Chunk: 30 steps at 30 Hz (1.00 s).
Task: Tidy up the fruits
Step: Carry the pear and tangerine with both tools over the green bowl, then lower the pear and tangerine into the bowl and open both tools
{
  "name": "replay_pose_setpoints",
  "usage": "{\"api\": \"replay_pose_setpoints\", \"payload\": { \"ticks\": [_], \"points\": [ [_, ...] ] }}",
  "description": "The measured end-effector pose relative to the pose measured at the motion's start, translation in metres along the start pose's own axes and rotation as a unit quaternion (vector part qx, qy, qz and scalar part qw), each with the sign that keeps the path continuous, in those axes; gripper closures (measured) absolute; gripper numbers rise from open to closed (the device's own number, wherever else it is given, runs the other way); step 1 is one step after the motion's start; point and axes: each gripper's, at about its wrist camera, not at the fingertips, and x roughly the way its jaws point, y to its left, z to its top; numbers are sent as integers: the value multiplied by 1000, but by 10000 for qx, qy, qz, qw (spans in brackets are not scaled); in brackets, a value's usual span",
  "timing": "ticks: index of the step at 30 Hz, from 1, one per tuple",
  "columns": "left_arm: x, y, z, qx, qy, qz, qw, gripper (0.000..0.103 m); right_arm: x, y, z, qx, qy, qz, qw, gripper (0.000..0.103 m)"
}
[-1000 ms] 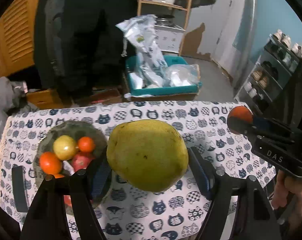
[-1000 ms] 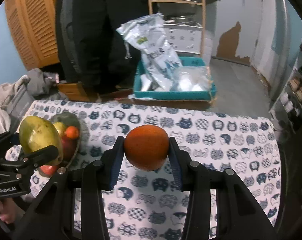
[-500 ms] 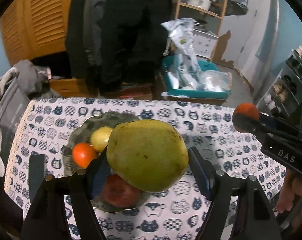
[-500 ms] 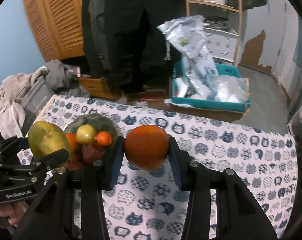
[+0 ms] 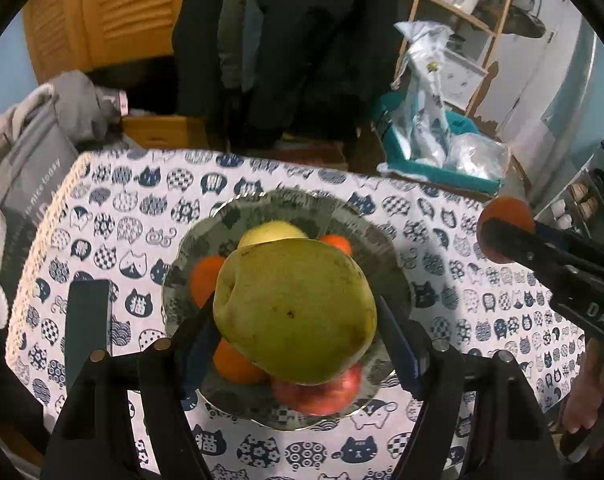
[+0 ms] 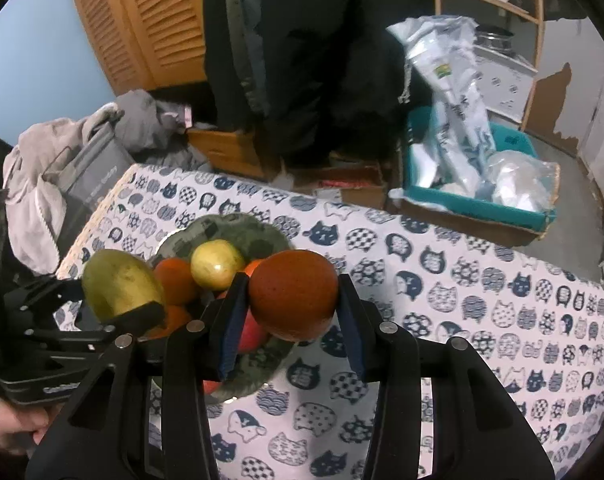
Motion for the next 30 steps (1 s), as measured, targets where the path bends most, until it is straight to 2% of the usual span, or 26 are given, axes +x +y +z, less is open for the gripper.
{"api": "replay_pose_setpoints", "payload": {
  "ticks": [14,19,26,30],
  "points": [
    [42,22,-9,-176,638,-80,9978,26,37,19,3,-60,332,65,9994,60],
    [49,27,-7,-251,685,-197,9971,25,44,18,2,9,425,121,9990,60],
    [44,26,-10,-134,654,-120,9977,16,57,14,2,172,576,284,9978,60],
    [37,28,-10,-161,590,-78,9981,16,68,13,0,219,722,353,9965,60]
  ]
}}
